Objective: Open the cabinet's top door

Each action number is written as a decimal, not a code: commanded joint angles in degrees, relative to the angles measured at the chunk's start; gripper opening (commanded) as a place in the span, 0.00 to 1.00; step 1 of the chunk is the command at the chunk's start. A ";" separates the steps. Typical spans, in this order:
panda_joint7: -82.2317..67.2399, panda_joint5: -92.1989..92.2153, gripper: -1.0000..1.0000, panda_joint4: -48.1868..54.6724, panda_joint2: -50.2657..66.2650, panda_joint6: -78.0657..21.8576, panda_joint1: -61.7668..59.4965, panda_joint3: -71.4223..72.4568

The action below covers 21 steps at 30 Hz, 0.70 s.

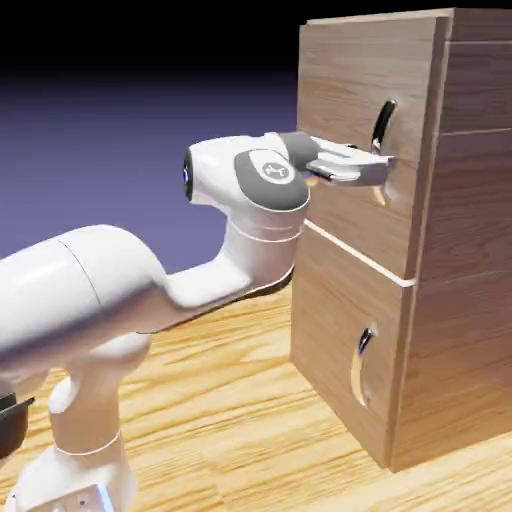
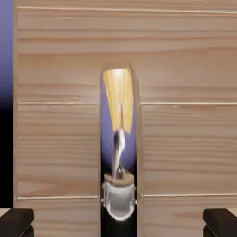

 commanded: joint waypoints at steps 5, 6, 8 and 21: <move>3.12 0.89 0.00 -6.17 -1.81 -5.88 -6.21 5.70; 3.99 1.61 0.00 -8.17 -2.42 -7.82 -8.26 7.76; 5.38 3.57 0.00 -11.81 -3.63 -11.45 -12.01 11.91; 8.84 24.12 0.00 -25.40 -10.74 -31.19 -24.84 38.90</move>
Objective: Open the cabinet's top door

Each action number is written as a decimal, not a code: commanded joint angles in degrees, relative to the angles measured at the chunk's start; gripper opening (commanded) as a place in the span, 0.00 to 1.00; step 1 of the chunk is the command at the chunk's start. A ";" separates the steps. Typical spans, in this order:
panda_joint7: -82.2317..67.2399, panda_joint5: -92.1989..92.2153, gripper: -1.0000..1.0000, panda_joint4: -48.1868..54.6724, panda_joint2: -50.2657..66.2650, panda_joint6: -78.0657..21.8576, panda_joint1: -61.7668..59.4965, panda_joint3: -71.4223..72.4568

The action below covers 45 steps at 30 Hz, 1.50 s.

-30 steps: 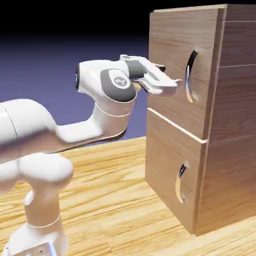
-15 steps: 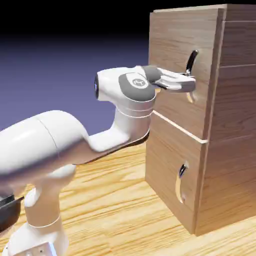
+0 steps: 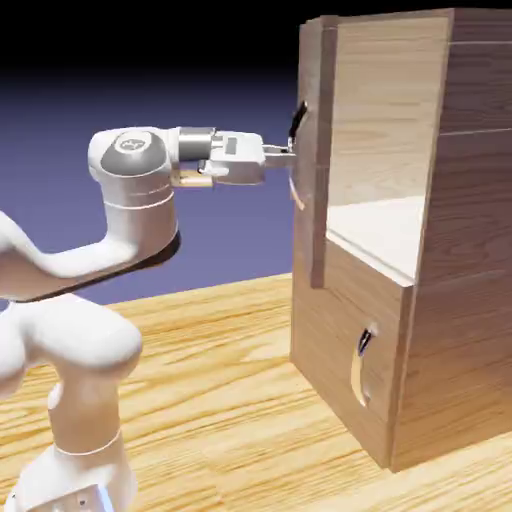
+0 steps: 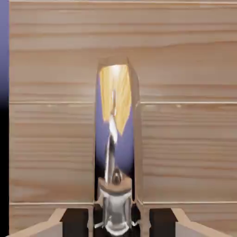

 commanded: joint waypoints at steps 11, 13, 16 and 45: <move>2.28 19.70 0.00 -1.12 0.30 -15.71 -1.82 22.84; 2.91 23.24 0.00 -0.41 1.34 -18.71 -2.14 27.00; 4.00 28.51 0.00 1.26 3.50 -23.37 -2.95 33.22; 10.23 61.09 0.00 48.54 29.28 -70.37 -49.55 87.11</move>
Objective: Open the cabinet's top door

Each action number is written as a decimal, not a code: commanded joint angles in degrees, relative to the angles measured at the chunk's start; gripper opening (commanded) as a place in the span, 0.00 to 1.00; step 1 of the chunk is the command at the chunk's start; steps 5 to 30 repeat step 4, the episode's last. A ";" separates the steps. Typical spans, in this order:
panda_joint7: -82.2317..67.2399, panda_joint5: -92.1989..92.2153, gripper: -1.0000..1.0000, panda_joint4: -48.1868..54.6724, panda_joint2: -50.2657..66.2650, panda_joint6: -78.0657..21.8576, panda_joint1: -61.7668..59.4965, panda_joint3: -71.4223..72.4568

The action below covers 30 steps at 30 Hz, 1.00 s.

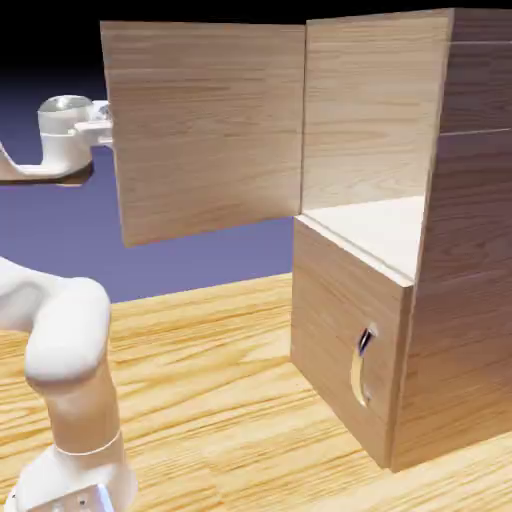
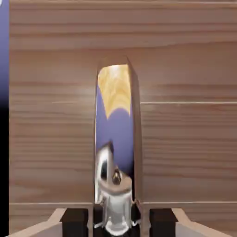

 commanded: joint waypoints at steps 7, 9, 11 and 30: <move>-0.96 1.12 1.00 5.11 -0.20 -3.22 -6.04 3.70; -0.96 1.12 1.00 5.11 -0.20 -3.22 -6.04 3.70; -0.96 1.12 1.00 5.11 -0.20 -3.22 -6.04 3.70; -0.96 1.12 1.00 5.11 -0.20 -3.22 -6.04 3.70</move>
